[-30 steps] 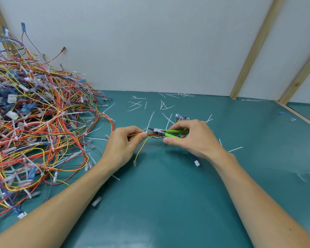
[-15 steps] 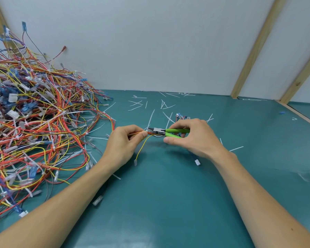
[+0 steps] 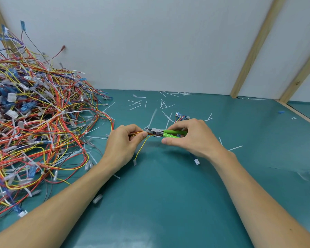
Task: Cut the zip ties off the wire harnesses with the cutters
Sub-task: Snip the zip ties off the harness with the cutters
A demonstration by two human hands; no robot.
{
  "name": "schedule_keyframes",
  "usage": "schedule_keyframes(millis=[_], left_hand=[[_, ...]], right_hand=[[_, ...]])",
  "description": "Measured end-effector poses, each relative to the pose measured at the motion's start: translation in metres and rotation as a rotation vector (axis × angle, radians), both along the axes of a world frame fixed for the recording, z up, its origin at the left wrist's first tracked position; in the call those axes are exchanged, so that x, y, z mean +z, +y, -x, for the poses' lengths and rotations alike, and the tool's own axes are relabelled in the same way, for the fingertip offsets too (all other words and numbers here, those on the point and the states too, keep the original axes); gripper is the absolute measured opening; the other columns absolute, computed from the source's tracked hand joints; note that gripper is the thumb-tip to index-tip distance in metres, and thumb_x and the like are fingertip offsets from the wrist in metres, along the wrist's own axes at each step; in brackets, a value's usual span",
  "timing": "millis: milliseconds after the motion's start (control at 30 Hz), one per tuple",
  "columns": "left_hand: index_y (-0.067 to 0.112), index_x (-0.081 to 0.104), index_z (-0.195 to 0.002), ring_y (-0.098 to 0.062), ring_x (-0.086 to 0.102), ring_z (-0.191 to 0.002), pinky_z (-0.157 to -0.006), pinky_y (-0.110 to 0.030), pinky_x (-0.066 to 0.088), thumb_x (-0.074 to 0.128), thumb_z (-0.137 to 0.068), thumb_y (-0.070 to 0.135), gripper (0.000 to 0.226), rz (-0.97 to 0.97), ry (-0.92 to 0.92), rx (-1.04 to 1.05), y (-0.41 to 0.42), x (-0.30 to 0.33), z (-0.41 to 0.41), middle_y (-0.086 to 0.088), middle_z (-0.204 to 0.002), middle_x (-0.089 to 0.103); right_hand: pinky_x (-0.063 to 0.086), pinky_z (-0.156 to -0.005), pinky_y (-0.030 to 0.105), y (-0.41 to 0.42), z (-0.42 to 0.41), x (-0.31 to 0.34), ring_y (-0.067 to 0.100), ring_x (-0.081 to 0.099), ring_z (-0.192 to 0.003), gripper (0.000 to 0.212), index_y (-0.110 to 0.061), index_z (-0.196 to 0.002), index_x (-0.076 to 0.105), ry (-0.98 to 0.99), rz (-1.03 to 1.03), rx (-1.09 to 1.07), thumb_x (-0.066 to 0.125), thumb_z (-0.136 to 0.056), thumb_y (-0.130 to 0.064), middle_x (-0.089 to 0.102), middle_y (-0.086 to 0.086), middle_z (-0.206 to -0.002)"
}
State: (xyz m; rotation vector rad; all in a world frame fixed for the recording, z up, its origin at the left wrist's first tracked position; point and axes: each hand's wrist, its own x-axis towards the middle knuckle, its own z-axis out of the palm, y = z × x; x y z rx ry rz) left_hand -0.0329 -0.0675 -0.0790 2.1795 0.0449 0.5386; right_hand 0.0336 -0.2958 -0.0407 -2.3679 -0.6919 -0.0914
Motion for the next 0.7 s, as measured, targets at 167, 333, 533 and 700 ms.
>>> schedule_keyframes(millis=[167,333,533,700], left_hand=[[0.029,0.071,-0.080,-0.018,0.047,-0.063,-0.059,-0.032,0.037,0.071,-0.092,0.035,0.014,-0.012,-0.012,0.004,0.0013,-0.0016,-0.0008,0.001,-0.061,0.062],[0.032,0.069,-0.079,-0.014,0.041,-0.062,-0.059,-0.029,0.029,0.071,-0.092,0.035,0.014,-0.032,-0.019,0.013,0.0014,-0.0014,-0.0002,0.008,-0.055,0.053],[0.036,0.067,-0.077,-0.014,0.043,-0.063,-0.059,-0.029,0.029,0.071,-0.092,0.037,0.016,-0.043,-0.029,0.024,0.0005,-0.0005,0.0000,0.005,-0.057,0.057],[0.036,0.067,-0.077,-0.014,0.044,-0.064,-0.060,-0.029,0.030,0.071,-0.092,0.036,0.015,-0.042,-0.034,0.023,0.0011,-0.0010,0.0006,0.002,-0.060,0.060]], right_hand=[[0.056,-0.075,0.035,0.0012,0.0001,-0.0017,0.002,0.062,-0.079,0.032,-0.046,-0.088,0.077,-0.010,-0.014,-0.005,0.081,-0.067,-0.070,0.071,-0.025,-0.079],[0.054,-0.073,0.034,0.0007,-0.0004,-0.0027,0.005,0.062,-0.078,0.029,-0.045,-0.086,0.079,0.000,-0.033,-0.002,0.083,-0.067,-0.067,0.071,-0.022,-0.077],[0.052,-0.070,0.032,0.0025,0.0003,-0.0019,0.006,0.059,-0.073,0.020,-0.045,-0.082,0.078,-0.005,-0.047,0.014,0.086,-0.070,-0.059,0.070,-0.020,-0.073],[0.056,-0.078,0.034,0.0025,0.0005,-0.0027,0.007,0.064,-0.079,0.021,-0.044,-0.086,0.080,0.030,-0.056,0.009,0.087,-0.070,-0.056,0.073,-0.021,-0.076]])
